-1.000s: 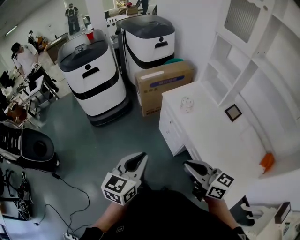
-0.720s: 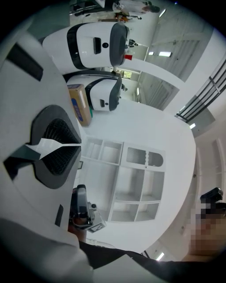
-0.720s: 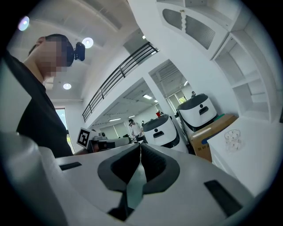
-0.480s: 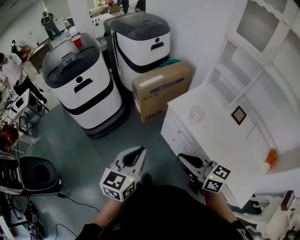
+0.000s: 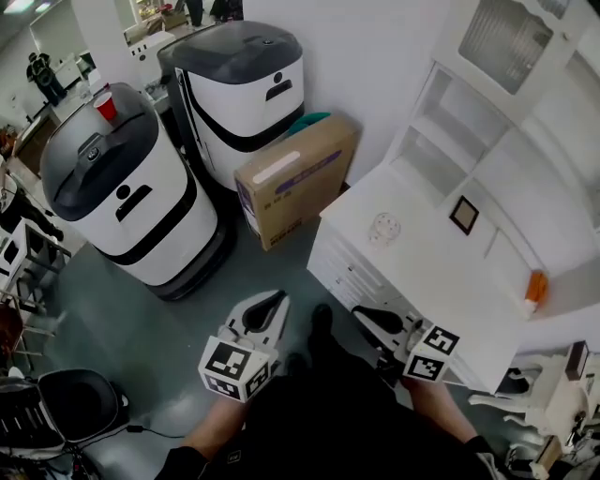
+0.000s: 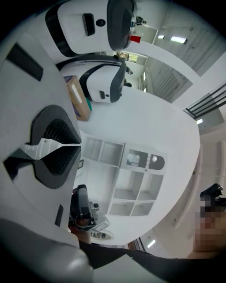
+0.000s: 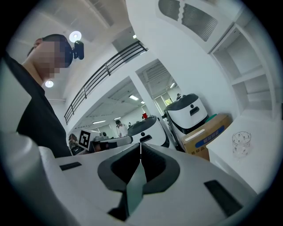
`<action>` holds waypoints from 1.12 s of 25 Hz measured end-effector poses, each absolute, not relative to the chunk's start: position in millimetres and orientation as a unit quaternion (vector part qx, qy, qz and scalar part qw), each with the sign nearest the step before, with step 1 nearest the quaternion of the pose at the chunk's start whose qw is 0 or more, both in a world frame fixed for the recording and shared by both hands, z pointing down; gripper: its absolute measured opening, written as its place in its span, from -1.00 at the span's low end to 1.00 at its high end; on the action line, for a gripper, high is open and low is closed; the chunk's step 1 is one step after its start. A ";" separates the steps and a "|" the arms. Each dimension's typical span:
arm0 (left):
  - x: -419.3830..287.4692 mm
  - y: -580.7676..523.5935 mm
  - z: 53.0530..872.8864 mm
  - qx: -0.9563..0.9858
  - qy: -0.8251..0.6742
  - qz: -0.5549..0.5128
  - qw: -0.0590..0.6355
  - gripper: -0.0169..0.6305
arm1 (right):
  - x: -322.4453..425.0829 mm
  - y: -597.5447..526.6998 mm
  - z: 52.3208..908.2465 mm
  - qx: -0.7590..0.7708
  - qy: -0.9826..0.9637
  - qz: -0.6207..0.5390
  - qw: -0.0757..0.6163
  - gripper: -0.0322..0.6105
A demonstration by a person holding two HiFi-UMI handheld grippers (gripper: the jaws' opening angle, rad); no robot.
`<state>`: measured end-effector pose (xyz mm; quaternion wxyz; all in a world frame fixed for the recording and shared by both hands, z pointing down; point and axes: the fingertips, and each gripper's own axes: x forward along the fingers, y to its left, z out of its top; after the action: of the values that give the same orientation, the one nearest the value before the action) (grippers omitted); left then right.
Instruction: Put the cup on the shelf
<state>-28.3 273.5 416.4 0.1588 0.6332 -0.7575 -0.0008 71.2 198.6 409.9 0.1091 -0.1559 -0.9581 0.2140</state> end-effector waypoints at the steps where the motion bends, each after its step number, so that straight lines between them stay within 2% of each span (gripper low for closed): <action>1: -30.4 263.6 418.3 0.640 -0.752 0.001 0.158 -0.86 | 67.7 192.2 411.6 -0.151 -0.958 0.217 0.107 -0.85; 17: -123.1 65.7 416.0 0.694 -0.703 0.021 0.152 -0.86 | -22.9 44.5 433.4 -0.101 -0.962 0.230 0.109 -0.85; 28: -129.9 -27.7 431.4 0.749 -0.636 0.065 0.177 -0.86 | -44.3 -13.2 454.1 -0.040 -0.964 0.247 0.091 -0.85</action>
<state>-129.9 -27.7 431.4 0.1773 0.7486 -0.6356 0.0648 -44.3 -13.2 454.1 0.0913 -0.0401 -0.9639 0.2470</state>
